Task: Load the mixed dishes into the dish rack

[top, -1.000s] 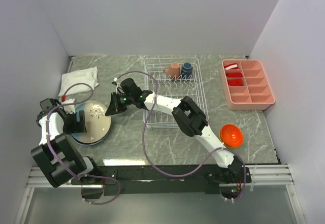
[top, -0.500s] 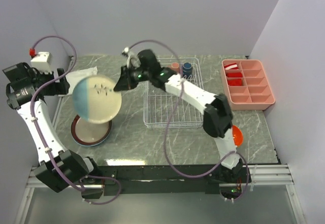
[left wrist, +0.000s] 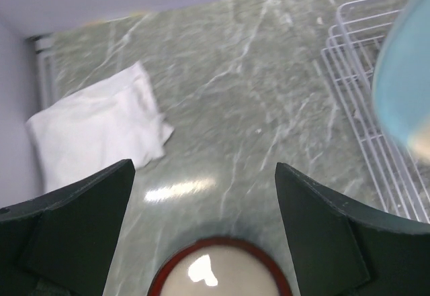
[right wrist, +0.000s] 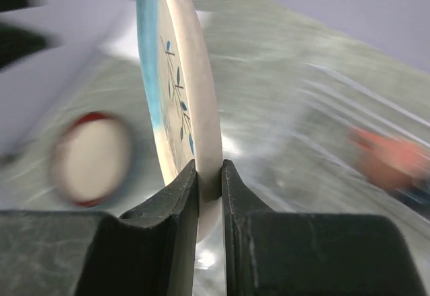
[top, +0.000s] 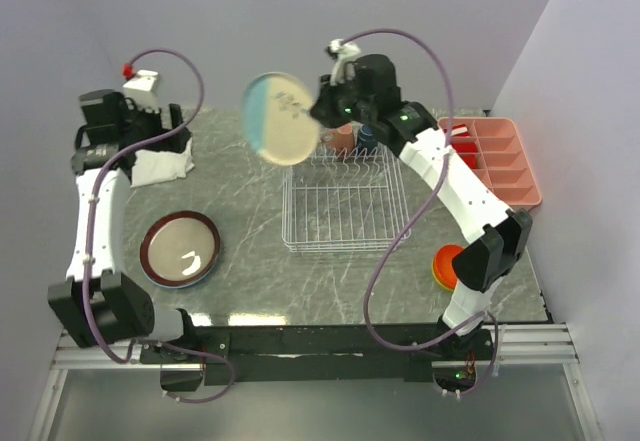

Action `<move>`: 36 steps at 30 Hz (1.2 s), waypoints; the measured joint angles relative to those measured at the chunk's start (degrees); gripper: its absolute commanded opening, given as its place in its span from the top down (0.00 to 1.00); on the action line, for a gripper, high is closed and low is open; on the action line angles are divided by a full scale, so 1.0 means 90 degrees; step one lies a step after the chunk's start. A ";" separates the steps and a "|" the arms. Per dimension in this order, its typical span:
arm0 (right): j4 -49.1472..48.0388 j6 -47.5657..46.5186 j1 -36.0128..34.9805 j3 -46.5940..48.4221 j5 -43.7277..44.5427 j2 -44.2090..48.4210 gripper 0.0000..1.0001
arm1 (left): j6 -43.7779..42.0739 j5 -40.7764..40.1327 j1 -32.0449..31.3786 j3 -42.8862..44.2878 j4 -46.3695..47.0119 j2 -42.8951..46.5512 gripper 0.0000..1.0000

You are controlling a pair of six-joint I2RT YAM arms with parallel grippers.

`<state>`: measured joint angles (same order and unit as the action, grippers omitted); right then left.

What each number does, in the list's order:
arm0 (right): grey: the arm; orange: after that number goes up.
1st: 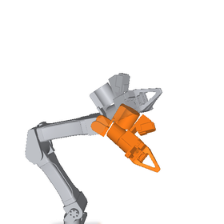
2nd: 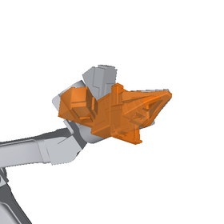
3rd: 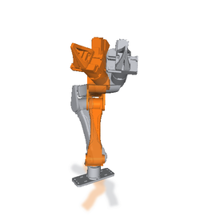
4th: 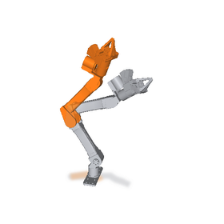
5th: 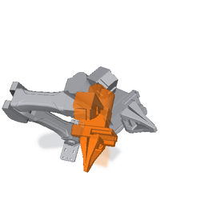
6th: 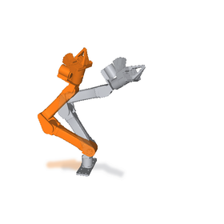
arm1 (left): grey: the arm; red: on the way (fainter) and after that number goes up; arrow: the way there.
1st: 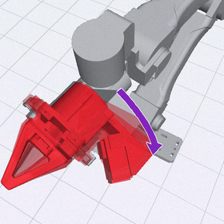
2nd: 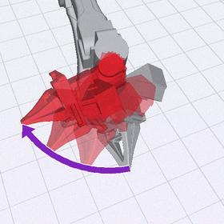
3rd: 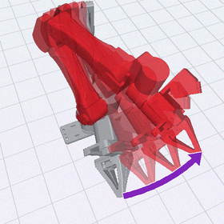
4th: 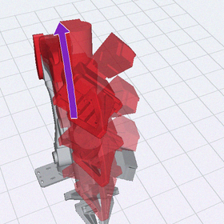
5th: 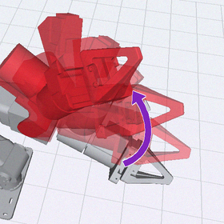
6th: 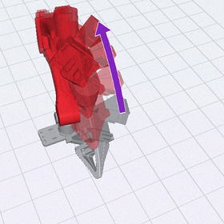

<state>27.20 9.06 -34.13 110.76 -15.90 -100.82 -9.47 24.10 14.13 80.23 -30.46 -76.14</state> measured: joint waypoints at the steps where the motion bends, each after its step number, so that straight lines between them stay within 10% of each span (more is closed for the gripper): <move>1: 0.0112 -0.0129 0.0119 -0.0107 0.0401 0.0075 1.00 | 0.0051 -0.0005 -0.0163 -0.0012 0.0189 -0.0192 0.08; 9: 0.1078 -0.1015 0.0444 -0.1190 0.3296 0.0663 1.00 | 0.0289 -0.0185 -0.0816 -0.0197 0.1362 -0.1370 0.07; 36: 0.1127 -0.0165 -0.0024 -0.0712 0.5345 0.0364 1.00 | 0.0534 -0.0495 -0.1314 0.0165 0.1496 -0.2310 0.06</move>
<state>37.34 7.57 -34.35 104.36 32.21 -97.54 -4.67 19.64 2.31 81.71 -16.99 -96.92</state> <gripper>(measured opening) 0.209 0.941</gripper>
